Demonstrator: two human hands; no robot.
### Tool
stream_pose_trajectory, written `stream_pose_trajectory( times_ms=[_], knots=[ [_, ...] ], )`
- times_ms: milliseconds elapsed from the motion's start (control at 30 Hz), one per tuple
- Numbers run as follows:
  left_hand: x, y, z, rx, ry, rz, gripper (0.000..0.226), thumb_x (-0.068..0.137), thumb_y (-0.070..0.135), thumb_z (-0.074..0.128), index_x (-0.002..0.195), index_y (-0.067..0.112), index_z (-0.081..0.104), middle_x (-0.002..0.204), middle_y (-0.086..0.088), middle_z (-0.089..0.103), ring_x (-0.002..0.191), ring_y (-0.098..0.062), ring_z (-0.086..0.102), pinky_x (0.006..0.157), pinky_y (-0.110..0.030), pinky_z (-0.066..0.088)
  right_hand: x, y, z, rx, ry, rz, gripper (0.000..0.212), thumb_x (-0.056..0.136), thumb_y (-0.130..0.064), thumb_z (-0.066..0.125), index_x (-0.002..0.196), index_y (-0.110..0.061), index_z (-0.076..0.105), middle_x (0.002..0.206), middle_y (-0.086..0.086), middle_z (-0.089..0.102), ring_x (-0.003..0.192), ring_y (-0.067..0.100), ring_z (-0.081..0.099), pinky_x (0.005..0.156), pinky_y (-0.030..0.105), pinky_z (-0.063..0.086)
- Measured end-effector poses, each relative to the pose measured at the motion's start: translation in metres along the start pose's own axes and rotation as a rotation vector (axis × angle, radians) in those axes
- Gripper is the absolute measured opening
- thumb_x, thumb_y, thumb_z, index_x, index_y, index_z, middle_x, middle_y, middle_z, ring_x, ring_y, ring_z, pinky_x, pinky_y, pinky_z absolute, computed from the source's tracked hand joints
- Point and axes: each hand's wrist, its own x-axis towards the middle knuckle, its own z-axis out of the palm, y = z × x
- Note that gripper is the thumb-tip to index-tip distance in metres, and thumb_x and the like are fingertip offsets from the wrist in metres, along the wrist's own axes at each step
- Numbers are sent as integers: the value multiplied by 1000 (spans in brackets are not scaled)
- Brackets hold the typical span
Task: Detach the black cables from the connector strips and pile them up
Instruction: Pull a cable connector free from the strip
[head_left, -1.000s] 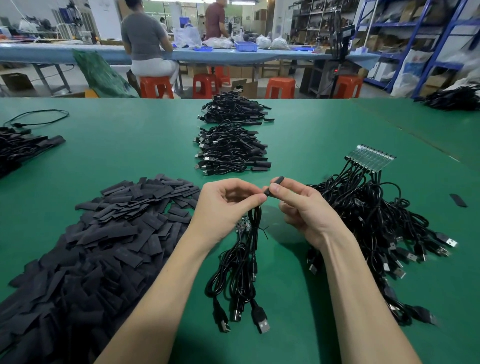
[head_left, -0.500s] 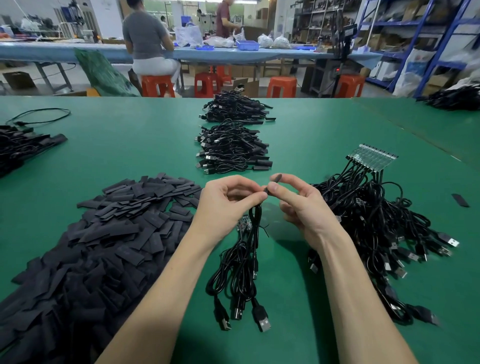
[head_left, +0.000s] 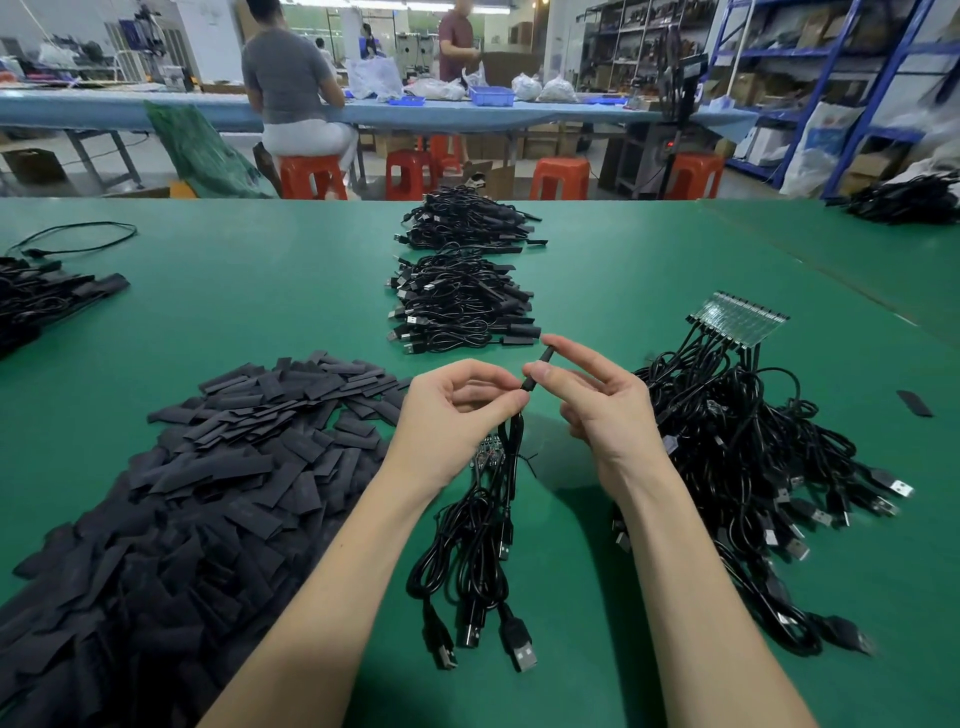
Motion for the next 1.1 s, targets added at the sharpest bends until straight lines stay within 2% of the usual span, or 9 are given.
stream_pose_trajectory(
  times_ms=[200,500,633,767,867,933,967,1033,1100],
  knots=[
    [-1,2,2,1,26,-7,13,80,3,82,87,11,75,77,0,77,75,-9,71,77,-19,55,-2,-2,1,-5,-40,-9,29,84,-28,81,112,-34,77,97,9,79,48,10,31,46,16,32],
    [-1,4,7,19,39,-25,13,82,3,80,88,12,74,79,4,76,77,-8,71,77,-17,53,-2,-1,3,15,93,12,24,83,-24,81,107,-26,80,88,5,78,48,10,30,44,14,32],
    [-3,3,4,202,-81,-116,24,81,20,84,101,21,70,99,5,74,89,-9,72,88,-24,56,0,0,3,31,143,25,22,86,-25,79,108,-29,79,93,5,79,53,10,40,48,16,34],
    [-6,2,7,337,-119,-173,23,82,21,82,99,29,69,90,7,69,72,-9,69,84,-31,58,3,-1,0,66,170,20,25,89,-23,78,113,-29,74,93,0,78,58,10,60,51,18,46],
    [3,0,15,414,-1,-83,21,83,19,79,100,27,72,86,10,68,63,-2,65,72,-13,52,5,2,5,-137,345,-78,22,89,-26,77,108,-29,68,90,-8,74,64,8,65,64,30,56],
    [15,1,24,468,47,-42,18,84,15,76,99,24,74,82,11,68,60,-2,64,64,-4,44,4,4,14,-419,477,-269,17,86,-24,75,98,-27,64,85,-9,69,65,9,61,71,34,56],
    [22,2,28,503,38,-26,16,85,13,72,98,22,74,82,9,69,63,-7,65,63,-3,44,2,5,21,-524,467,-364,15,85,-20,73,94,-25,63,85,-9,68,67,10,61,71,33,54],
    [38,1,35,589,-16,1,21,89,8,61,98,21,75,87,4,71,74,-16,66,69,-12,49,-2,11,35,-662,368,-461,10,88,-13,68,94,-20,67,86,-4,68,77,16,62,75,33,50],
    [57,1,35,621,-65,-30,26,86,12,52,97,21,75,94,-1,72,87,-23,67,82,-30,54,-5,13,43,-705,311,-425,15,92,-12,61,99,-19,73,89,-3,72,85,19,64,82,32,48]
  ],
)
